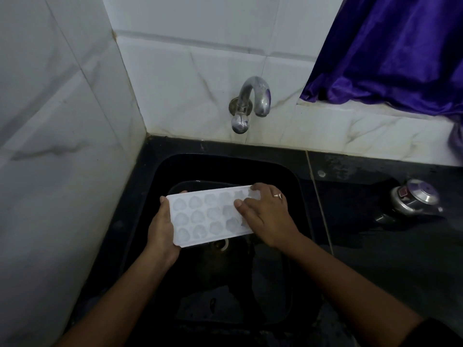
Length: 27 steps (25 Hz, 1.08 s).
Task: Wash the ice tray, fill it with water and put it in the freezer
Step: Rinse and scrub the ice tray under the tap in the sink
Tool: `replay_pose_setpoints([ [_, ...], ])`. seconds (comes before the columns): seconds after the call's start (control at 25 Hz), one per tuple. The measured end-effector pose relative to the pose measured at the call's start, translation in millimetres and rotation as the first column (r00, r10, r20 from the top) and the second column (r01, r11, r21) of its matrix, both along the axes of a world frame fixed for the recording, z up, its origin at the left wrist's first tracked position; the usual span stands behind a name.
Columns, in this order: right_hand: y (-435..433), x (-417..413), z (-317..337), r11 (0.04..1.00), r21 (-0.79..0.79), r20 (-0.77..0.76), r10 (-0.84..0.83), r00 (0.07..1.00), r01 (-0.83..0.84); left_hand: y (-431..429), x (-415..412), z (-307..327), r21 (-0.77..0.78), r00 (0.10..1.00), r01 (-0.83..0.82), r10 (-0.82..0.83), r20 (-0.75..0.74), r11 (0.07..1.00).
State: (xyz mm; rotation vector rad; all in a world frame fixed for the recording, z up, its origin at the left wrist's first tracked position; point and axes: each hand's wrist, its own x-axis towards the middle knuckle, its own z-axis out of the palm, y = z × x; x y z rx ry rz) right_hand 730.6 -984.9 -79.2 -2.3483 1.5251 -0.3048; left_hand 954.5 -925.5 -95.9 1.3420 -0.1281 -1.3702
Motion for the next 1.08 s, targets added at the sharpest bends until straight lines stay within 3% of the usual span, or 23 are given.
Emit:
replay_pose_setpoints([
  [0.12, -5.8, 8.0, 5.8, 0.992, -0.103, -0.243, 0.046, 0.969, -0.073, -2.0, -4.0, -1.6, -0.005, 1.0, -0.001, 0.001, -0.021, 1.0],
  [0.2, -1.5, 5.1, 3.9, 0.984, -0.048, -0.335, 0.144, 0.931, -0.169, -4.5, 0.6, -0.3, -0.011, 0.999, -0.025, 0.024, -0.028, 1.0],
  [0.32, -3.1, -17.5, 1.8, 0.968, 0.04, -0.232, 0.248, 0.941, -0.246, -1.9, 9.9, -3.2, -0.006, 1.0, -0.019, 0.018, -0.017, 1.0],
  [0.44, -4.2, -11.7, 0.7, 0.99, 0.119, 0.026, 0.069, 0.997, -0.072, 1.2, 2.7, -7.5, 0.003, 1.0, 0.014, -0.014, -0.024, 1.0],
  [0.6, 3.1, -8.7, -6.9, 0.98, 0.188, 0.047, 0.063, 0.997, -0.071, -0.6, 3.6, -4.4, -0.02, 0.999, -0.022, 0.022, -0.027, 1.0],
  [0.68, -3.5, -17.6, -3.2, 0.986, 0.149, 0.072, 0.068, 0.995, -0.078, -0.8, 3.9, -3.8, -0.016, 1.0, -0.004, 0.003, -0.024, 1.0],
  [0.8, -11.0, -3.8, 3.9, 0.997, -0.051, -0.169, 0.057, 0.984, -0.066, -4.1, -7.6, -2.5, -0.016, 0.999, 0.013, -0.014, -0.036, 1.0],
  [0.88, -5.4, 4.3, 4.2, 0.987, -0.087, -0.282, 0.103, 0.954, -0.132, -8.5, -7.7, -0.3, -0.024, 0.999, -0.019, 0.018, -0.043, 1.0],
  [1.0, -3.9, -13.9, 2.5, 0.983, 0.043, -0.145, 0.185, 0.972, -0.181, -9.0, 7.9, -1.4, -0.043, 0.999, -0.024, 0.023, -0.029, 0.999],
  [1.08, -6.7, -16.9, 1.2, 0.991, 0.069, -0.032, 0.119, 0.992, -0.116, -6.2, 6.5, -4.4, -0.039, 1.0, 0.017, -0.017, -0.013, 0.999],
])
